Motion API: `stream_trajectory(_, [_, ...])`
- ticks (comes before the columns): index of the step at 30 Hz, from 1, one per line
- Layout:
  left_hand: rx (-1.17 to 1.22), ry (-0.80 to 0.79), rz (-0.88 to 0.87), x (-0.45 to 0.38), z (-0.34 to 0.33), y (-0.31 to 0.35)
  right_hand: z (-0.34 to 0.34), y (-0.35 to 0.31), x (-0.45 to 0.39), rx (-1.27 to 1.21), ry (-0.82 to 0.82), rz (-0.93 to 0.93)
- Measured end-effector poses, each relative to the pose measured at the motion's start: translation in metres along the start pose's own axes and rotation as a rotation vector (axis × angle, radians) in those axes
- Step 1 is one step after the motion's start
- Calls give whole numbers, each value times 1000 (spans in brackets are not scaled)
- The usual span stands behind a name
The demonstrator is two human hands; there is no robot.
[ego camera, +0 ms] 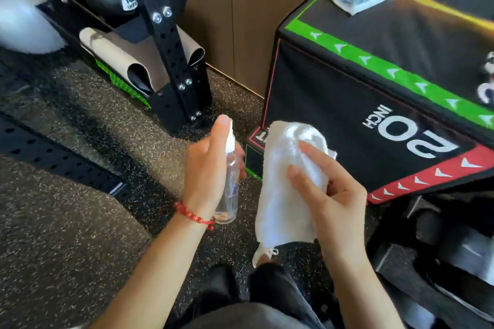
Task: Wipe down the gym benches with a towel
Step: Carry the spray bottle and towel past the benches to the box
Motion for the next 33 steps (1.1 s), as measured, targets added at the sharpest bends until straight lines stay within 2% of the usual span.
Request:
stream_trajectory(7, [44, -104, -11, -73, -111, 19, 65, -8, -94, -21, 145, -19])
stream_trajectory(14, [163, -163, 12, -124, -189, 41, 106, -19, -164, -34, 251, -54])
stream_trajectory(26, [251, -452, -133, -247, -300, 74, 115, -26, -268, -101, 475, -107])
stream_trajectory(33, [328, -499, -227, -313, -337, 88, 109, -36, -326, -115, 583, -101])
Point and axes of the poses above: each hand's wrist, its own x-axis away from the middle knuckle, its own z-axis out of the back of the hand, y = z × x, the point moved 9 cm from there along -x, towards the middle knuckle, and after that the axes turned 11 degrees about -z, right-handed, at the moved point
